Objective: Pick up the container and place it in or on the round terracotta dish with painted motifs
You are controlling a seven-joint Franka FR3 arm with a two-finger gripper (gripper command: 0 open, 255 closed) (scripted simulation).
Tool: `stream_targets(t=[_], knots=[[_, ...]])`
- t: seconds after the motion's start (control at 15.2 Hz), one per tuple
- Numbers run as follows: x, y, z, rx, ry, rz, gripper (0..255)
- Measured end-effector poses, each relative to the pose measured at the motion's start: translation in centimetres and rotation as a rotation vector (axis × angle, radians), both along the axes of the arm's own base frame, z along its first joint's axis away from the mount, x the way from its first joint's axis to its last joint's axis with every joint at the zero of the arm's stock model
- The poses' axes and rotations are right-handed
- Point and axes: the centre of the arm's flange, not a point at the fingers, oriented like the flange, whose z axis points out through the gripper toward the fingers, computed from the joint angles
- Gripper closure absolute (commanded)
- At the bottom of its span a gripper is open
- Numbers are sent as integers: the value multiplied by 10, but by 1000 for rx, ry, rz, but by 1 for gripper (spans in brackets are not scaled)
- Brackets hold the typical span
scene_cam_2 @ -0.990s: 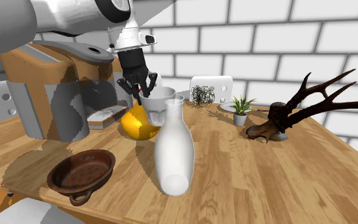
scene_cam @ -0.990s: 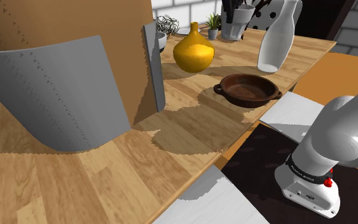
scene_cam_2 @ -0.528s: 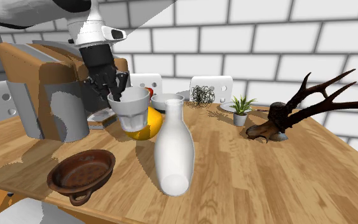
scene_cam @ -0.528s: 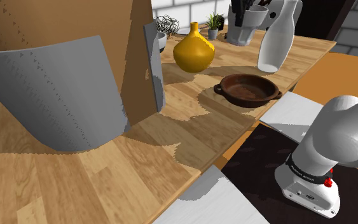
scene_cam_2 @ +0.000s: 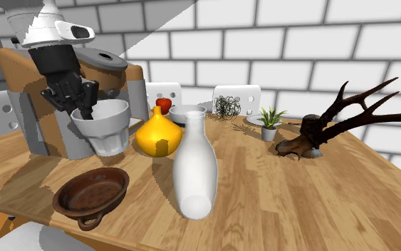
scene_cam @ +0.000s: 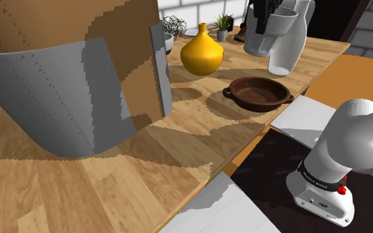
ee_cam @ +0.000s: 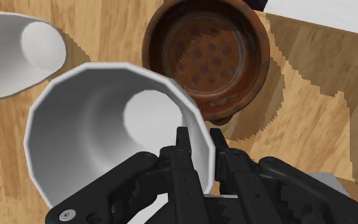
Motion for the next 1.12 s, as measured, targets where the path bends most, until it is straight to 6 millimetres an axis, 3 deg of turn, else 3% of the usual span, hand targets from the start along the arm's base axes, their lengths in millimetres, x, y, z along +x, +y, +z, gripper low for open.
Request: stream_targets(t=[0.26,1.12], knots=[[-33,36,0,0,0,0,255],[-37,40,-66,-1,1,-1,255]])
